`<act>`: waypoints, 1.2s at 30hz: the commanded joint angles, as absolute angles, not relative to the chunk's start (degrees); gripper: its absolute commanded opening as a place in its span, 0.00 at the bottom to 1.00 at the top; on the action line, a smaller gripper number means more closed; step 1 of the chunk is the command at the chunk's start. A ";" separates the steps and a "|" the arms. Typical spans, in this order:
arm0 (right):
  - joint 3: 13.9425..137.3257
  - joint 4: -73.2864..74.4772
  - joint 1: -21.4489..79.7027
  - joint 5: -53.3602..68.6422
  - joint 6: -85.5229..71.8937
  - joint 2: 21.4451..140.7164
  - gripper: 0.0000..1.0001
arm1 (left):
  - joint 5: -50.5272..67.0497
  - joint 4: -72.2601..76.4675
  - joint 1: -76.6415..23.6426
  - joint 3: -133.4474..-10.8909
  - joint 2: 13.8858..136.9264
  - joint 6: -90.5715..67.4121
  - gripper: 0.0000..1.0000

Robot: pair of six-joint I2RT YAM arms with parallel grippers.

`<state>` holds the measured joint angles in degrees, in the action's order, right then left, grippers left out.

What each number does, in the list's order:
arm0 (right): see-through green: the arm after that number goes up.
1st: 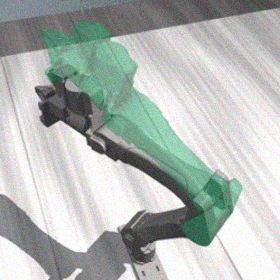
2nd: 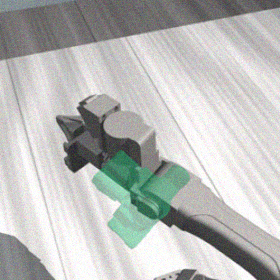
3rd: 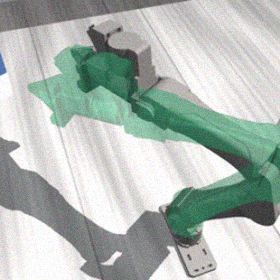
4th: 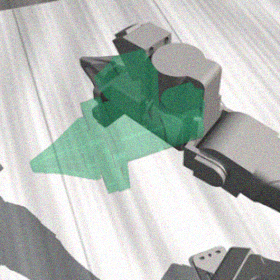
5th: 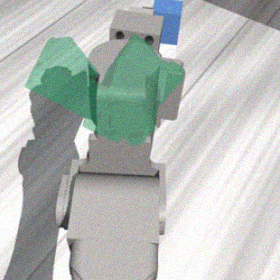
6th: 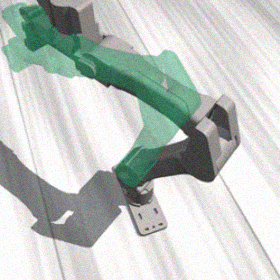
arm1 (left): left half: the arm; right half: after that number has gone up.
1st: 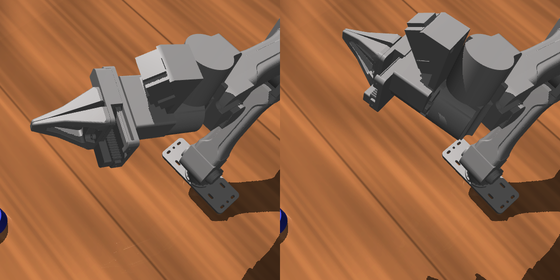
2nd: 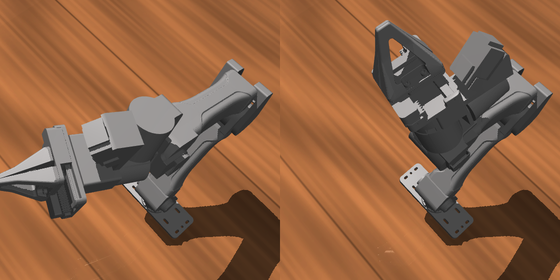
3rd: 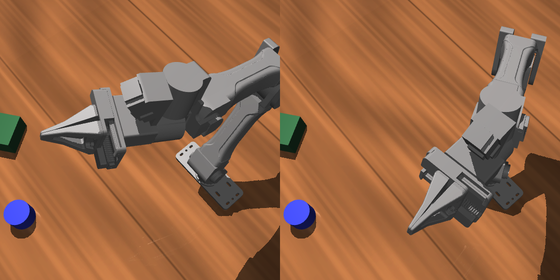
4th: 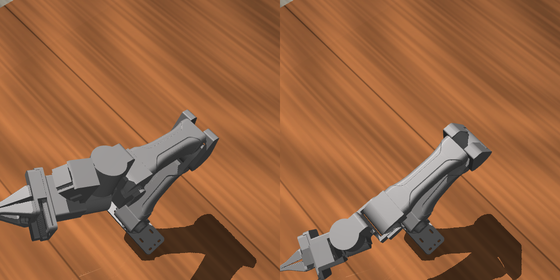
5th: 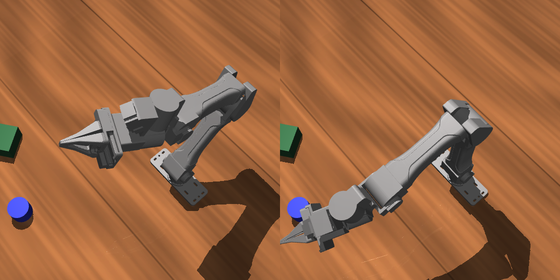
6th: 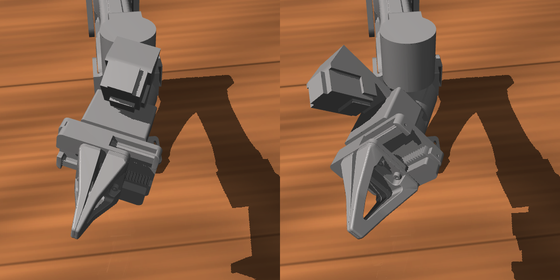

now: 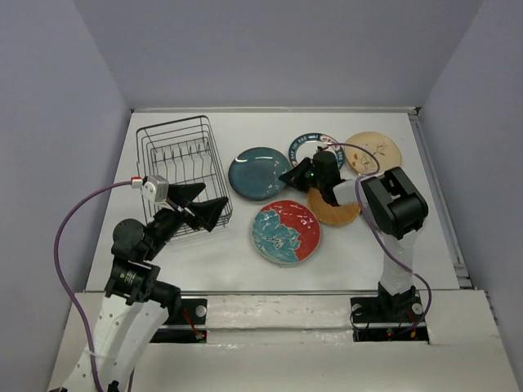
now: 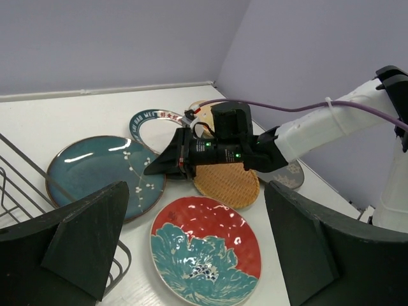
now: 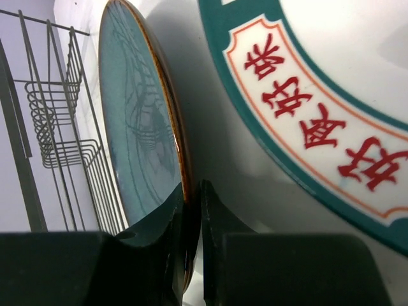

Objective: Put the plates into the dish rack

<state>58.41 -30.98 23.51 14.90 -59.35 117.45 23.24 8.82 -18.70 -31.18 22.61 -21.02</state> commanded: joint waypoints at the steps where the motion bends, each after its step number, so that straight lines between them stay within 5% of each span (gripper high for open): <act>1: 58.80 -32.26 24.87 9.24 -55.30 109.88 0.07 | 20.76 9.23 -19.07 -34.19 21.80 -19.78 0.99; 19: 86.38 -1.15 37.34 -29.69 -31.47 93.07 0.07 | -25.28 -6.50 -20.65 -40.16 17.67 -29.97 0.99; 36: 131.36 5.45 52.20 -49.20 -23.12 120.57 0.07 | -35.33 -13.01 -24.26 -42.01 15.12 -33.57 0.99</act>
